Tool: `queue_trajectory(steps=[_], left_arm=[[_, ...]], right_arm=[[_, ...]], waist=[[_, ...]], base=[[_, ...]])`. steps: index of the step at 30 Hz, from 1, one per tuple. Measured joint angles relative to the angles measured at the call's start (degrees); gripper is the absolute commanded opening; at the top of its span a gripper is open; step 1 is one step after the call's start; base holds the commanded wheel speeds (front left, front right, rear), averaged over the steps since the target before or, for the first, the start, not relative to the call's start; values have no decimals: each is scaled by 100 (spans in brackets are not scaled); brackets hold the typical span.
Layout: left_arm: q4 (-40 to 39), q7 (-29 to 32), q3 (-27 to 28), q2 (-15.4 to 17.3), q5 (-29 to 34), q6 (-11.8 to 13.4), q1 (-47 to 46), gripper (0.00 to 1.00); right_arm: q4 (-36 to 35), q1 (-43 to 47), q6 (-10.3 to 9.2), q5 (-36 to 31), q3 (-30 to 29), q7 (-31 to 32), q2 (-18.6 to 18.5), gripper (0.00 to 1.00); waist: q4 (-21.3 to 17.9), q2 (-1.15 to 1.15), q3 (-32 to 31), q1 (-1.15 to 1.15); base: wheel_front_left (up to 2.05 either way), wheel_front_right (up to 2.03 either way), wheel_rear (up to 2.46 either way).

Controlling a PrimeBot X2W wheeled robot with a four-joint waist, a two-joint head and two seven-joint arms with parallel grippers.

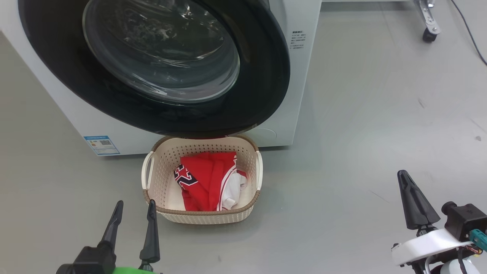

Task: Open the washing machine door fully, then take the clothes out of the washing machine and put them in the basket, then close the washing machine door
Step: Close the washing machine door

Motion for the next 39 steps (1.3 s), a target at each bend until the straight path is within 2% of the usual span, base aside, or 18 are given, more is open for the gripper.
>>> queue_trajectory(steps=[6,14,19,26,39], left_arm=[[-7,0,-109,-14,58,0,-22,100],[-29,-2,-248,-51,163,0,-227,100],[-57,-44,-393,-89,250,0,-328,100],[-96,-48,-560,-132,260,0,-516,100],[-130,-52,-923,-156,276,1,-937,100]], right_arm=[[5,-69,1,-1,77,0,-102,0],[12,-658,4,-1,235,8,-358,0],[40,-1163,5,44,391,116,-378,0],[103,-1911,5,151,922,355,-419,0],[341,-3443,5,500,1343,873,-786,0]], waist=[[150,0,64,0],[386,0,257,0],[537,0,415,0],[750,0,662,0],[1240,0,1226,0]], base=[[0,0,0],[0,0,0],[0,0,0],[0,0,0],[0,0,0]])
